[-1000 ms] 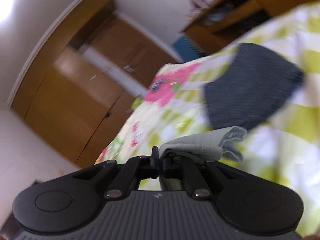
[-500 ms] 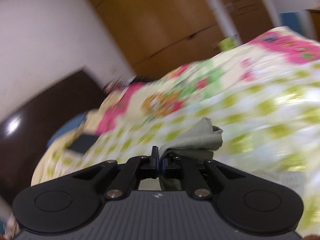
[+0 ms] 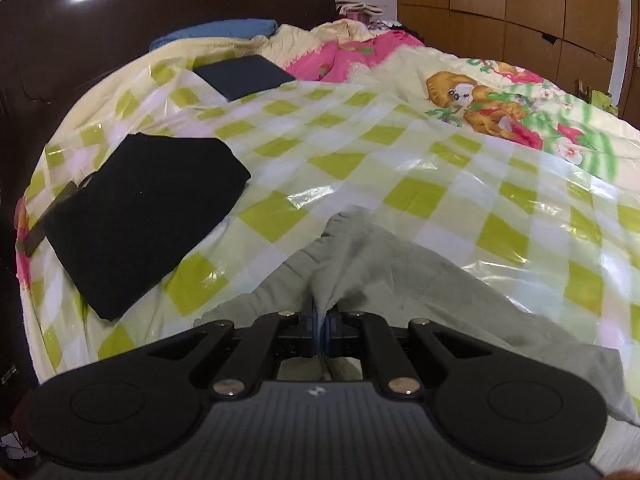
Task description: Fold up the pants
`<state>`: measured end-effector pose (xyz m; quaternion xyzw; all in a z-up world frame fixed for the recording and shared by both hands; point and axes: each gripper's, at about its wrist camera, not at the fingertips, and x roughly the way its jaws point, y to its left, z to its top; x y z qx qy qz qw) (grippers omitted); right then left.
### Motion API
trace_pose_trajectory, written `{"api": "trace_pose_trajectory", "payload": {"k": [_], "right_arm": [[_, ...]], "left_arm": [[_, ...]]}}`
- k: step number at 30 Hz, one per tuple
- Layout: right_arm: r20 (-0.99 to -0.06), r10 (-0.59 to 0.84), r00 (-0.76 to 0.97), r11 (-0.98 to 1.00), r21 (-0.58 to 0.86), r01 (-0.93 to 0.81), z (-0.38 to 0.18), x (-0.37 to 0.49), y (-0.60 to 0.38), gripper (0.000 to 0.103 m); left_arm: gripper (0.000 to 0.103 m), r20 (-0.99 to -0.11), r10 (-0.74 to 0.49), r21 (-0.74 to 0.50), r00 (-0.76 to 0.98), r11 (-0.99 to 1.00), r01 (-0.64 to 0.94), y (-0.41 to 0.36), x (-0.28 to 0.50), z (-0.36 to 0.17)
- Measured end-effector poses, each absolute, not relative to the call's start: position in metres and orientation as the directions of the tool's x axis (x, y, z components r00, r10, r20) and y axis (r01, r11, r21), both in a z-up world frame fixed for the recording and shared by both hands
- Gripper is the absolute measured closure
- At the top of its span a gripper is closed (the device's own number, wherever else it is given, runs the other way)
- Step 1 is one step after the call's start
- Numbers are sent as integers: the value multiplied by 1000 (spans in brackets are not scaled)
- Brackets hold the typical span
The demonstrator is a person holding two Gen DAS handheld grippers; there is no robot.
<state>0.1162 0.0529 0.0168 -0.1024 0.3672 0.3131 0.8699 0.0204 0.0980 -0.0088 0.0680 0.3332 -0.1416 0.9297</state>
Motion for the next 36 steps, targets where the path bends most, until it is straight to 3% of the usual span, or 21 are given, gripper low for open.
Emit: {"api": "trace_pose_trajectory", "payload": {"k": [7, 11, 20, 24, 29, 32, 36], "right_arm": [[-704, 443, 555, 807, 43, -589, 16, 136, 74, 98], [-650, 460, 604, 852, 132, -507, 33, 144, 55, 98], [-514, 499, 698, 837, 76, -542, 59, 129, 73, 98], [-577, 490, 653, 789, -24, -613, 34, 120, 93, 98], [-657, 527, 540, 719, 6, -695, -2, 99, 102, 97], [-654, 546, 524, 742, 87, -664, -5, 106, 94, 97], [-583, 581, 567, 806, 316, -501, 24, 139, 37, 98]], "left_arm": [[62, -640, -235, -36, 732, 960, 277, 114, 26, -10], [61, -628, -247, -73, 738, 963, 259, 122, 26, -9], [56, -604, -211, -55, 769, 973, 224, 141, 9, 1], [56, -615, -196, -59, 764, 977, 203, 154, 5, 2], [56, -638, -174, -61, 750, 982, 177, 171, -8, 2], [56, -660, -141, -46, 738, 988, 147, 177, -6, -2], [56, -664, -116, -19, 739, 990, 138, 174, 1, 0]]}}
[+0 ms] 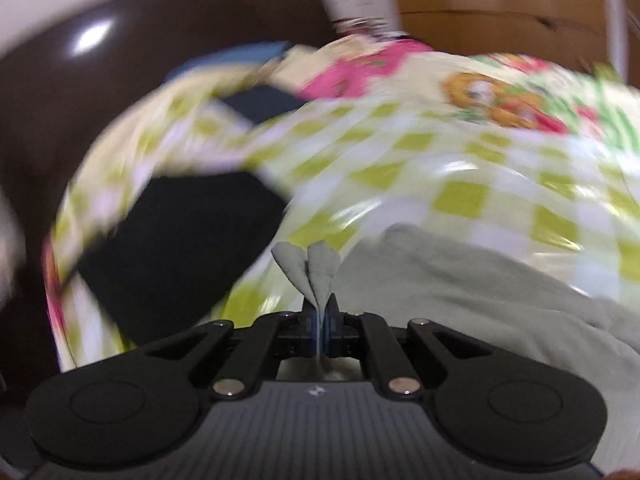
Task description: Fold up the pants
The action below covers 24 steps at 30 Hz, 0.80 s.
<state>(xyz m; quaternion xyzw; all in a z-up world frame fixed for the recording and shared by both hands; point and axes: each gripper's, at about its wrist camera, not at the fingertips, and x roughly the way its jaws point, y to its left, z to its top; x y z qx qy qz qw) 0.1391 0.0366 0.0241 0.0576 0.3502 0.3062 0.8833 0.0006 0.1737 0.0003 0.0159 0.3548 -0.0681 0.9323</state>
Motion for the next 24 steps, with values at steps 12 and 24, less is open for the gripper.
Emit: {"api": "trace_pose_trajectory", "payload": {"k": [12, 24], "right_arm": [[-269, 236, 934, 751, 660, 0, 110, 75, -275, 98], [-202, -38, 979, 587, 788, 185, 67, -1, -455, 98]], "left_arm": [[56, -567, -274, 147, 777, 894, 422, 44, 39, 31], [54, -606, -329, 350, 724, 708, 614, -122, 41, 19]]}}
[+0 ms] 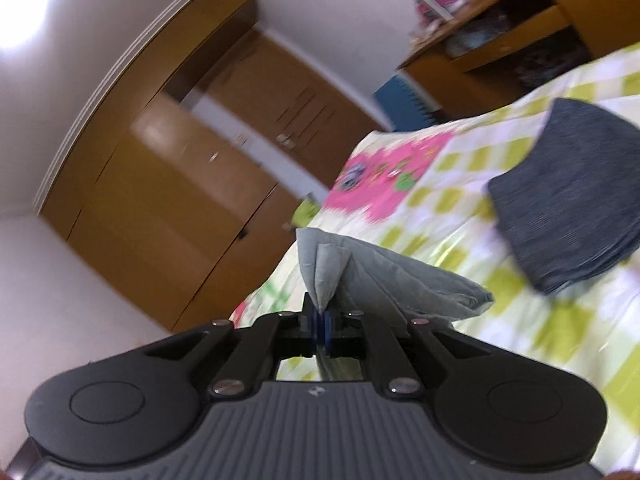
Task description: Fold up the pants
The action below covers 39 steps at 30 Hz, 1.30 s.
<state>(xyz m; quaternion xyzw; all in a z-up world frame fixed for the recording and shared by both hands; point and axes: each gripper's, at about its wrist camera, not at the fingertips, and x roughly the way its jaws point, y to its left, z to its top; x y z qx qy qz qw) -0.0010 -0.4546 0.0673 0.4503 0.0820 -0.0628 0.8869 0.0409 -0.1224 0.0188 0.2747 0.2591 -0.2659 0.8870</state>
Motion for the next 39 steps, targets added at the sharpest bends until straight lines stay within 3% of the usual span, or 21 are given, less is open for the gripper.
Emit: {"api": "trace_pose_trajectory", "payload": {"k": [8, 14, 20, 26, 34, 39], "right_arm": [[-231, -148, 962, 552, 788, 274, 53, -22, -513, 98], [-257, -142, 956, 547, 784, 292, 48, -26, -508, 98], [-238, -25, 971, 630, 750, 200, 70, -2, -464, 98], [-253, 177, 951, 745, 666, 39, 94, 44, -374, 97], [-358, 477, 802, 789, 576, -213, 75, 115, -203, 98], [-458, 528, 715, 843, 387, -374, 50, 137, -91, 98]], "left_arm": [[54, -680, -337, 331, 651, 651, 683, -174, 52, -11], [53, -722, -347, 285, 598, 638, 715, -183, 60, -28], [53, -678, -366, 228, 637, 719, 656, -143, 74, -5], [52, -646, -228, 273, 729, 822, 499, -78, 88, -4], [52, -654, -71, 243, 753, 923, 299, 29, 87, -12], [46, -662, -20, 209, 749, 955, 210, 85, 71, -17]]}}
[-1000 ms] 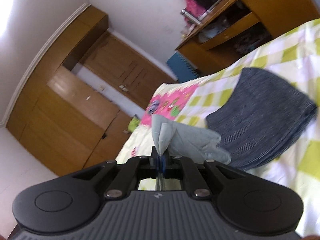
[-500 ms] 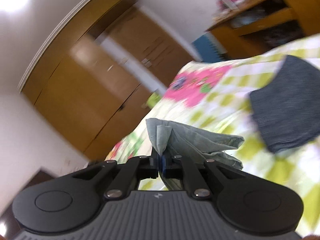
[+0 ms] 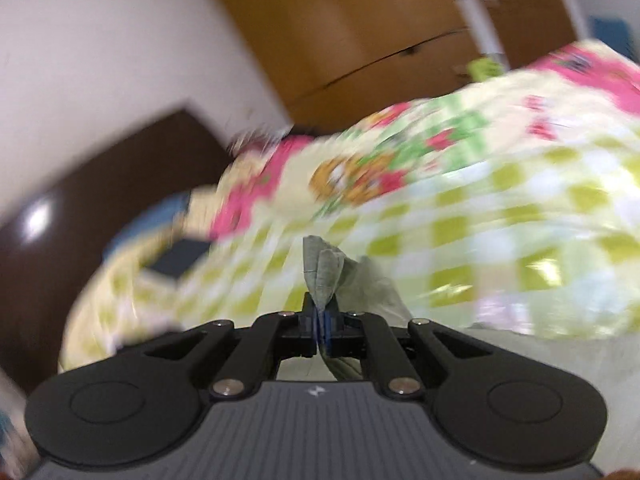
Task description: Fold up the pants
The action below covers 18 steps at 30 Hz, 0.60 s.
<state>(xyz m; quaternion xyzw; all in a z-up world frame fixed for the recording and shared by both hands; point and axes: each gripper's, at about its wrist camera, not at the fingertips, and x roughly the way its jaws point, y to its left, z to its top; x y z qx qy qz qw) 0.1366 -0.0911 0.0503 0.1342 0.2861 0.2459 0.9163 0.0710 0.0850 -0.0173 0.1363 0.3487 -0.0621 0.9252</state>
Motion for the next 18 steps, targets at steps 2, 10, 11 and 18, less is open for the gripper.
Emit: {"api": "trace_pose_trajectory", "payload": {"k": [2, 10, 11, 18], "right_arm": [[-502, 538, 678, 843, 321, -431, 36, 137, -52, 98], [-572, 517, 637, 835, 172, -523, 18, 122, 28, 97], [-569, 505, 649, 842, 161, -514, 18, 123, 31, 97], [-539, 494, 683, 853, 147, -501, 31, 128, 42, 97]], "left_arm": [[45, -662, -28, 179, 749, 965, 193, 100, 63, -17], [44, -666, -73, 106, 743, 976, 190, 119, 50, -21], [44, -669, -83, 89, 738, 978, 190, 121, 51, -21], [44, -653, -125, -6, 747, 987, 160, 141, 44, -15]]}}
